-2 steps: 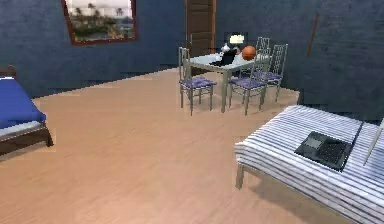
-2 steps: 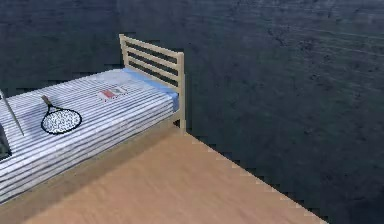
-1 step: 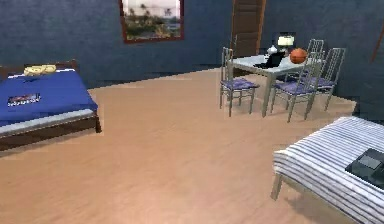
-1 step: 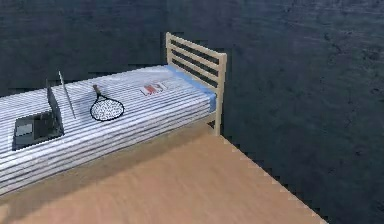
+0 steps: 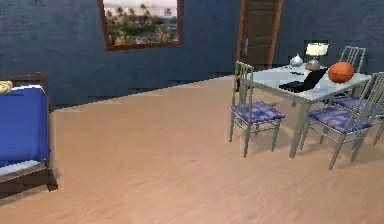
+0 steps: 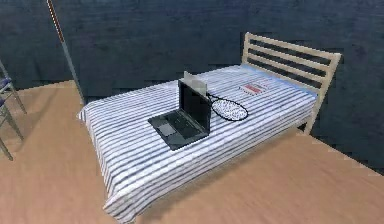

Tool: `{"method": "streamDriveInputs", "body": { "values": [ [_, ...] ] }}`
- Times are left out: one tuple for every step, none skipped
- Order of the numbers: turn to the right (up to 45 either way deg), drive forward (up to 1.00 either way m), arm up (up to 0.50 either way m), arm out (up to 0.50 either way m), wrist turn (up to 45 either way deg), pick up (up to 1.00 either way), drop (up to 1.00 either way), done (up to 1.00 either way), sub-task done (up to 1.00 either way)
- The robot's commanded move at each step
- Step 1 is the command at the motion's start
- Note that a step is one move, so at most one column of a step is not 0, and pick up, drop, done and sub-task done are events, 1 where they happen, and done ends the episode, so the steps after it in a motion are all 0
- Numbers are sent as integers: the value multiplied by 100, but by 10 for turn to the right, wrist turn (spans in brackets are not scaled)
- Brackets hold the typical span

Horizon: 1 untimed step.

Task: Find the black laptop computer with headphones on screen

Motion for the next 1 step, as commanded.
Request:
{"method": "streamDriveInputs", "body": {
  "values": [
    [-60, 0, 0, 0, 0, 0, 0, 0, 0]
  ]
}}
